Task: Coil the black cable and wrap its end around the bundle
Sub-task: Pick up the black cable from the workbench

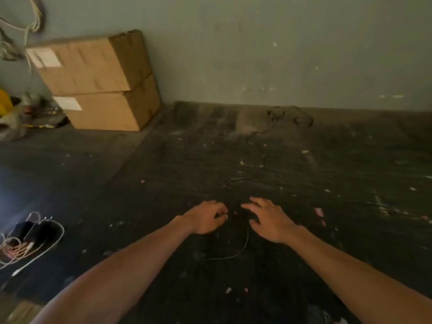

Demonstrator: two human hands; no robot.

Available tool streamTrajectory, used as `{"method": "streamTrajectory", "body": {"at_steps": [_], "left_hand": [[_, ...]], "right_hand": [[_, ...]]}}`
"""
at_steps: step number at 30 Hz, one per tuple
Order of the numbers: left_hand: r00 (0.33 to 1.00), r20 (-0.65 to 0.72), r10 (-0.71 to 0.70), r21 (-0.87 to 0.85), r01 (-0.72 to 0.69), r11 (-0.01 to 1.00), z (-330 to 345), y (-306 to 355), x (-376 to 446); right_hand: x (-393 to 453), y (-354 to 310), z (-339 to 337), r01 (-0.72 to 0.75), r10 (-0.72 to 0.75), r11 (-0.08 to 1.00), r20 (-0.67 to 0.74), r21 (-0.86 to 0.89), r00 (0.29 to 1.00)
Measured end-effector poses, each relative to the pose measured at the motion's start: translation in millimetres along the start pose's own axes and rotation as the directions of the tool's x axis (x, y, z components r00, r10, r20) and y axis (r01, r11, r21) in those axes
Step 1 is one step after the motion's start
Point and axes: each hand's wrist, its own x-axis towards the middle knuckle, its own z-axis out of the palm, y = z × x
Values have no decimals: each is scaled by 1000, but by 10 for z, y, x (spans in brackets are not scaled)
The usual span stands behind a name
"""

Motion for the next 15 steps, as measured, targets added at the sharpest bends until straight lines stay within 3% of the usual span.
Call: {"method": "streamTrajectory", "body": {"at_steps": [4,7,12,15], "left_hand": [[981,190,42,12,-46,999,413,-20,-250],[970,235,70,136,-104,985,545,-42,-363],[974,206,89,110,-114,987,621,-57,-441],[982,188,19,-36,-13,999,579,-70,-437]], "right_hand": [[-44,-70,345,124,-105,988,196,-87,975],[-43,-21,461,193,-151,970,253,-150,956],[-73,59,494,227,-191,959,203,-170,960],[-77,102,468,233,-209,955,142,-184,968]]}}
